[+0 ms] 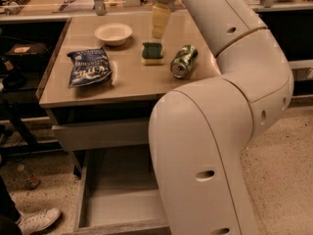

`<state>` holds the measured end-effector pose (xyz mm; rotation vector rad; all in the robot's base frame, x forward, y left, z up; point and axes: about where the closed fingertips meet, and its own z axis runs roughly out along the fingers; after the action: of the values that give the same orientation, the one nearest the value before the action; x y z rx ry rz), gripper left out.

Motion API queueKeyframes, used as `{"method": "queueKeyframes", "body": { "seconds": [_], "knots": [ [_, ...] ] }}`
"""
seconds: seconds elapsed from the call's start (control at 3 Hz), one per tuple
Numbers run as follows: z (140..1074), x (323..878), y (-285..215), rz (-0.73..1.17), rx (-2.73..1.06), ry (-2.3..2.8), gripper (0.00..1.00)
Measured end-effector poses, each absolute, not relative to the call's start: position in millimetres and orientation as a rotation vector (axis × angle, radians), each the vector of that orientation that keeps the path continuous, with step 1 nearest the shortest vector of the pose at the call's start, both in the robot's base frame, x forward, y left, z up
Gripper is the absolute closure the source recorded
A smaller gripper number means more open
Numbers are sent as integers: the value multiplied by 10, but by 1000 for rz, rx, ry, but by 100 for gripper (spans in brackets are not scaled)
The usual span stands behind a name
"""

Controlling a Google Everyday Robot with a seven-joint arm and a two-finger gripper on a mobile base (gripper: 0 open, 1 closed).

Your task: Place sponge into middle drawer

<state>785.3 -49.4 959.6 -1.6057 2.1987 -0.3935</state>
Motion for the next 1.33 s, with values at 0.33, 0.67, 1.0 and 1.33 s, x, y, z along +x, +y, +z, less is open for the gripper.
{"method": "queueKeyframes", "body": {
  "seconds": [0.33, 0.67, 1.0, 1.33],
  "knots": [
    [9596, 7853, -493, -393, -1606, 2199, 0],
    [9397, 7968, -328, -371, -1641, 2175, 0],
    [9154, 8079, -234, -351, -1667, 2180, 0],
    [8905, 8169, -187, -338, -1686, 2205, 0]
  ]
}}
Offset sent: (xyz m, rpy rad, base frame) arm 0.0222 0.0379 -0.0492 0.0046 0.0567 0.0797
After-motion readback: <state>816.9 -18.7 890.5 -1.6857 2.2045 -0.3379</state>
